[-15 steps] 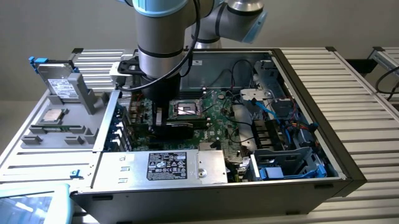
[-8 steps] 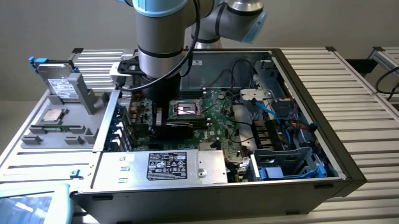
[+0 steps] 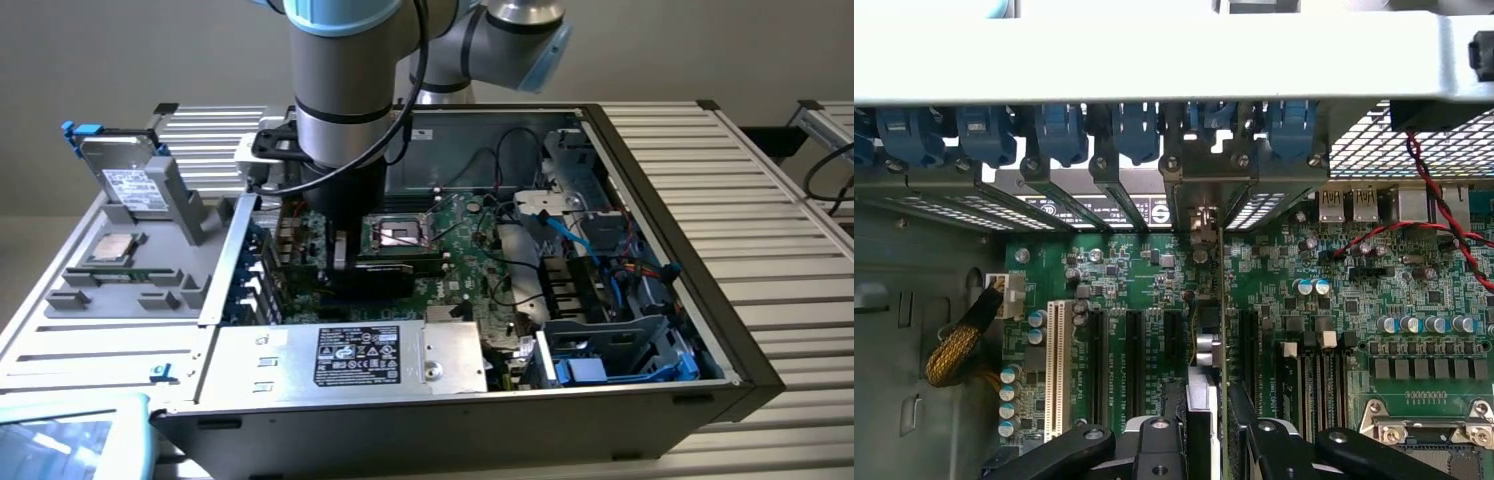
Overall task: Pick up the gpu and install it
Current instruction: 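Insert the gpu into the slot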
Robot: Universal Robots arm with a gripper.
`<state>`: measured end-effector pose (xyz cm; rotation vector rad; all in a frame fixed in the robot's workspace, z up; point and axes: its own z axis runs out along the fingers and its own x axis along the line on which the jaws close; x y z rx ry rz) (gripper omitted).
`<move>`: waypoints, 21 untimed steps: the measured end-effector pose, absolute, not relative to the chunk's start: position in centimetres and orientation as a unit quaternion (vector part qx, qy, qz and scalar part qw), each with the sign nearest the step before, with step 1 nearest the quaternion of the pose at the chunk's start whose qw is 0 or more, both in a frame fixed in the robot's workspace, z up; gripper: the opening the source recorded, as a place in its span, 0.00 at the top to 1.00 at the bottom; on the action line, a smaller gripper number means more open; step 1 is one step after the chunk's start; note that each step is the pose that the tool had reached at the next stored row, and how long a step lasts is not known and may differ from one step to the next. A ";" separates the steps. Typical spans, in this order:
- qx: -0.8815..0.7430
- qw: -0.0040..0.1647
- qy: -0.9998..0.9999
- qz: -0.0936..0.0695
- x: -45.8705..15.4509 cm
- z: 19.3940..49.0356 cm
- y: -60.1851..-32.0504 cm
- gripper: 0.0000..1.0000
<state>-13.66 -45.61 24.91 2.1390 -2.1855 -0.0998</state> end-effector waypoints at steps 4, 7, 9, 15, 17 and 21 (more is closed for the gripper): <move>0.698 0.041 -0.714 -0.033 -13.7 24.9 -45.6 0.64; 0.698 0.041 -0.714 -0.033 -13.7 24.9 -45.6 0.64; 0.699 0.041 -0.714 -0.033 -13.7 24.9 -45.6 0.62; 0.698 0.041 -0.714 -0.033 -13.7 25.4 -45.6 0.55; 0.698 0.041 -0.714 -0.033 -13.7 26.1 -45.6 0.55; 0.699 0.041 -0.714 -0.032 -13.7 26.6 -45.6 0.55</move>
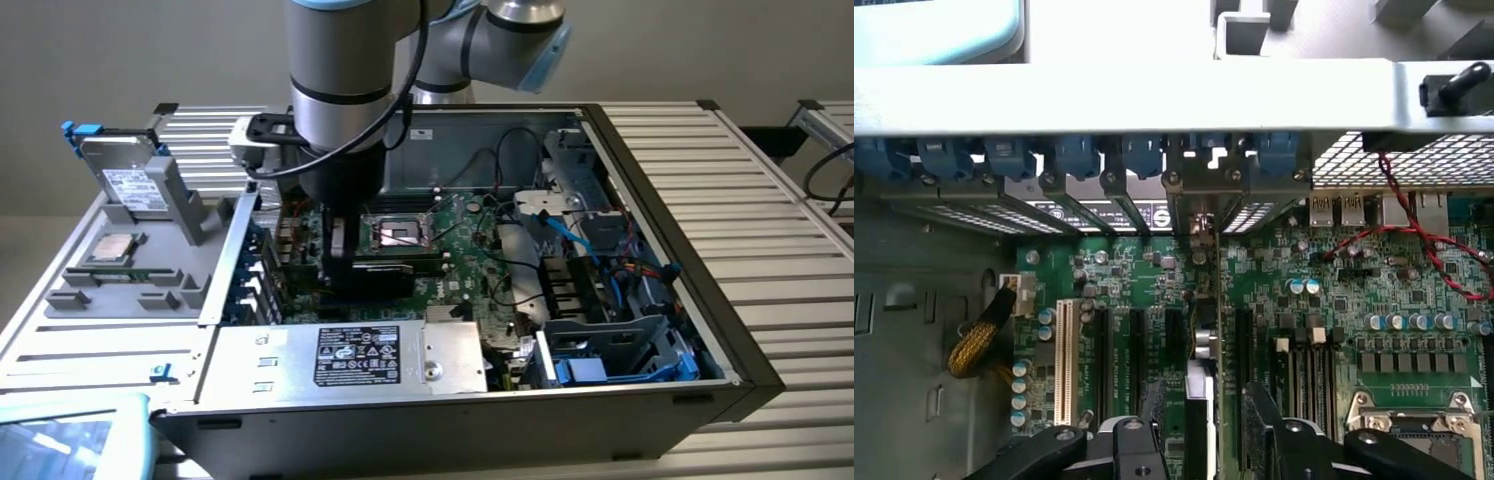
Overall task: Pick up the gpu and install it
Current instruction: 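Insert the gpu into the slot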
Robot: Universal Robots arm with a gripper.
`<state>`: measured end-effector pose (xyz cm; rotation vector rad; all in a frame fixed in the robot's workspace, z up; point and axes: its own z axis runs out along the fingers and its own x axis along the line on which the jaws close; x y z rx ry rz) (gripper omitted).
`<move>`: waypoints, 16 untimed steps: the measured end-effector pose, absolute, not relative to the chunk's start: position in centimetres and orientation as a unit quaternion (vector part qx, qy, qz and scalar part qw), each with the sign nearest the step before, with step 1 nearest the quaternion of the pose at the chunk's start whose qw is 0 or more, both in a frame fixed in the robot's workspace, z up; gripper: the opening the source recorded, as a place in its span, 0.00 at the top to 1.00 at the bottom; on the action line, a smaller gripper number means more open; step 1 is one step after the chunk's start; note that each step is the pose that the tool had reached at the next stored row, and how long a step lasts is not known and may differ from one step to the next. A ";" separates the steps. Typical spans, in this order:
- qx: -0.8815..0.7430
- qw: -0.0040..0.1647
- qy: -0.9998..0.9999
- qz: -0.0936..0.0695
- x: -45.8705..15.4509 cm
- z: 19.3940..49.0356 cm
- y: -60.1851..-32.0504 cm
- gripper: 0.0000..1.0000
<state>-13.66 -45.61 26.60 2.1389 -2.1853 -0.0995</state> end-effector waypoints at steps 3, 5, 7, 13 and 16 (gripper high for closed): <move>0.698 0.042 -0.714 -0.032 -13.7 26.8 -45.6 0.55; 0.698 0.042 -0.714 -0.031 -13.7 27.0 -45.6 0.55; 0.698 0.043 -0.714 -0.031 -13.7 27.2 -45.5 0.55; 0.698 0.045 -0.714 -0.028 -13.7 27.5 -45.5 0.82; 0.698 0.046 -0.714 -0.028 -13.7 27.6 -45.5 0.88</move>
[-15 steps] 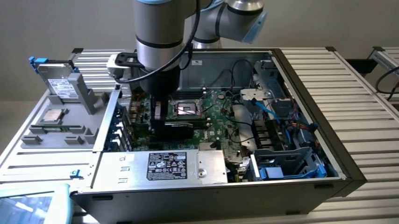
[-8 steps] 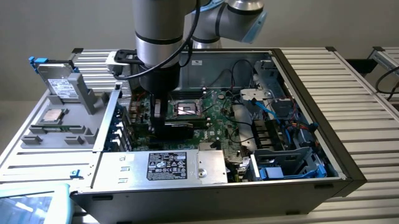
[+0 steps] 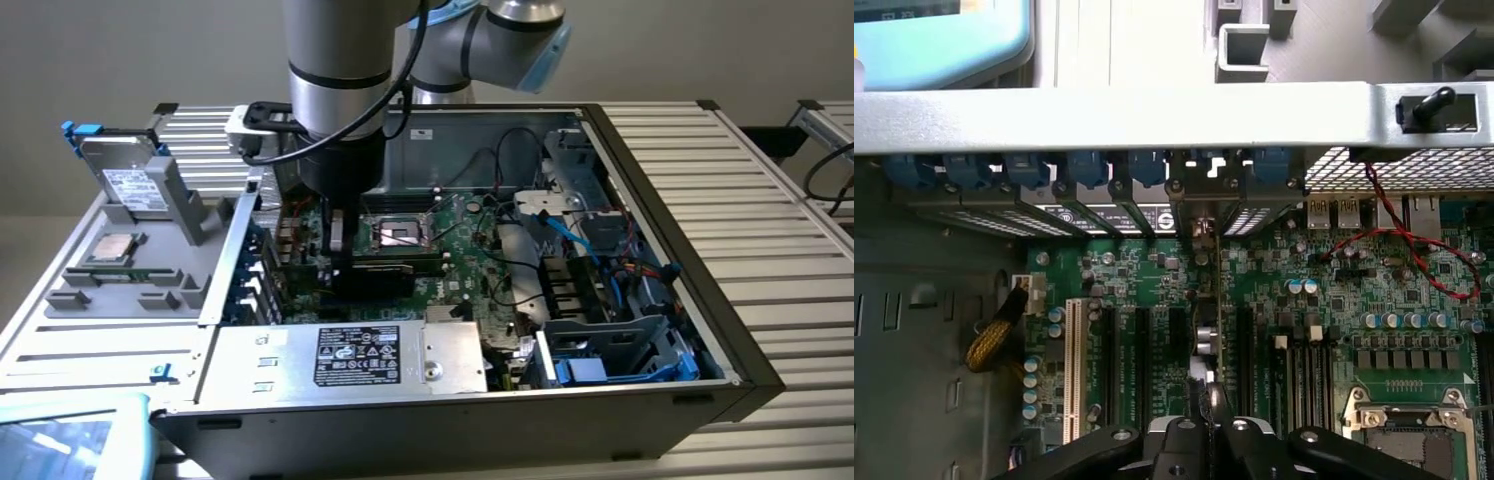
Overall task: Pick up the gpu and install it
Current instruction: 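Insert the gpu into the slot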
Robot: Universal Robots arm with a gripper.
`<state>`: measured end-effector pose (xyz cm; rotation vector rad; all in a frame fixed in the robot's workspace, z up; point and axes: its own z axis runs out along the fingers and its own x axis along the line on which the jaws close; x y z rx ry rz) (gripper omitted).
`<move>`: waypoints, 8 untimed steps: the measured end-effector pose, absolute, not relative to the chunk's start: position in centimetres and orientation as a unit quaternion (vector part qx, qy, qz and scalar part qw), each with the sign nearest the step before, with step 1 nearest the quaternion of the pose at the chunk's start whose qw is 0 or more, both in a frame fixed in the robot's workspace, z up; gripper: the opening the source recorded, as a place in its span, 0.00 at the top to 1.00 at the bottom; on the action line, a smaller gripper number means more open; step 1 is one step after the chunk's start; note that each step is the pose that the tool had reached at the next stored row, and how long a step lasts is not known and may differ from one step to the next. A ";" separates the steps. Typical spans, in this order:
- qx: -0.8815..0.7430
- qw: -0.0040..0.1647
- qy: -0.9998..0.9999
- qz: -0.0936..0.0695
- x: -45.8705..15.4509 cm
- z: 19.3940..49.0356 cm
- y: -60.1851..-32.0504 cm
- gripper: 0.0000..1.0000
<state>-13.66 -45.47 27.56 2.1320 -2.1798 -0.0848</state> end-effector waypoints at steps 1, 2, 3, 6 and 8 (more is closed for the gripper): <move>0.698 0.046 -0.714 -0.028 -13.7 27.6 -45.5 0.88; 0.698 0.046 -0.714 -0.028 -13.7 27.6 -45.5 0.88; 0.698 0.046 -0.714 -0.028 -13.7 27.6 -45.5 0.88; 0.698 0.046 -0.714 -0.028 -13.8 27.6 -45.4 0.88; 0.698 0.046 -0.714 -0.028 -13.9 27.6 -45.3 0.88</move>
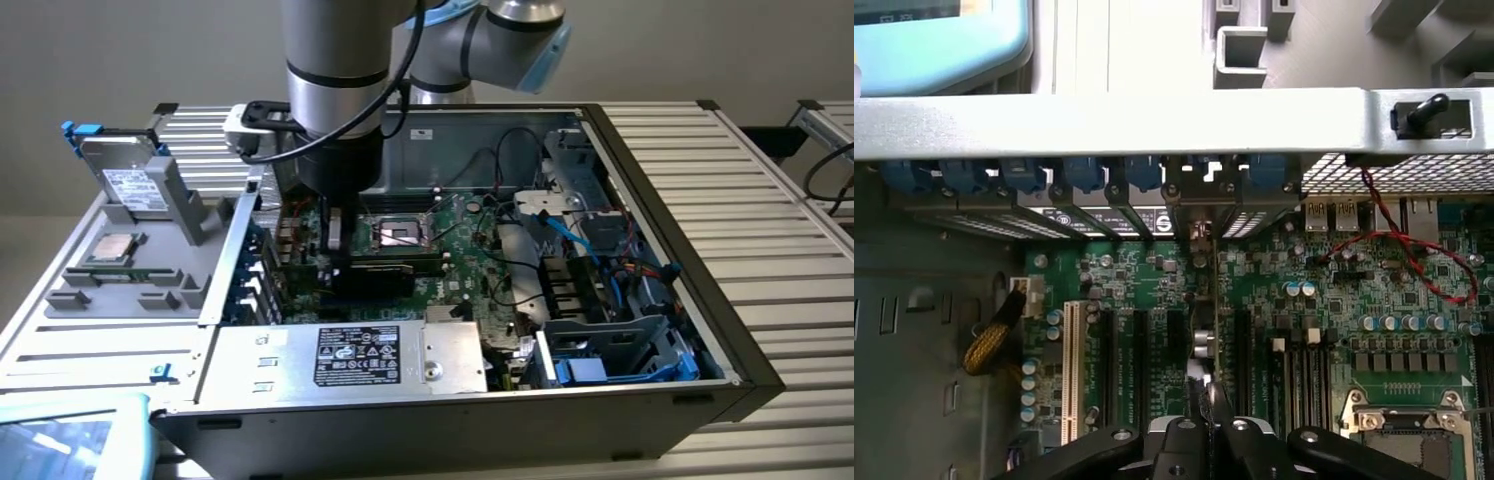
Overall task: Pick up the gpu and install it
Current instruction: 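Insert the gpu into the slot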
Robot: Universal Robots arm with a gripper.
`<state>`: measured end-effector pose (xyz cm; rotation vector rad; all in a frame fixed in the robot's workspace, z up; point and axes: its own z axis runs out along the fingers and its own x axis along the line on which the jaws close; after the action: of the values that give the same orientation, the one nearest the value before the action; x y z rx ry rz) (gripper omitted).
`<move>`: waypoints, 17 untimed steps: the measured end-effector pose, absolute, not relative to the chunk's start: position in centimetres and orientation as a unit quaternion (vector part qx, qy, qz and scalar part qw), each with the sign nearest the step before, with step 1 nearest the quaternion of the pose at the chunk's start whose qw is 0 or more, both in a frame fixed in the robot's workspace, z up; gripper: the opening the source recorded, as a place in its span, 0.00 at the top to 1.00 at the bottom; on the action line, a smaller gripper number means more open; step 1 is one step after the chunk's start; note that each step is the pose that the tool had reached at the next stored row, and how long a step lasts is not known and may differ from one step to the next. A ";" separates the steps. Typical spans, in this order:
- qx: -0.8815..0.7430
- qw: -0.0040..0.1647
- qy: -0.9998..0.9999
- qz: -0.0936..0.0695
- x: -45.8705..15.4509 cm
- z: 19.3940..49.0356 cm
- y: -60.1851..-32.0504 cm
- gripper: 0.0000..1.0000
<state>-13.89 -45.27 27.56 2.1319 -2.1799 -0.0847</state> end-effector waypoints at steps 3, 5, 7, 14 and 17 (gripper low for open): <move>0.698 0.046 -0.714 -0.028 -14.2 27.6 -45.2 0.88; 0.698 0.046 -0.714 -0.028 -14.3 27.6 -45.2 0.88; 0.698 0.046 -0.714 -0.028 -14.5 27.6 -45.1 0.88; 0.698 0.046 -0.714 -0.028 -14.6 27.5 -45.1 0.88; 0.698 0.046 -0.714 -0.028 -14.7 27.5 -45.1 0.88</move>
<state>-14.73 -45.11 27.54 2.1319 -2.1799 -0.0847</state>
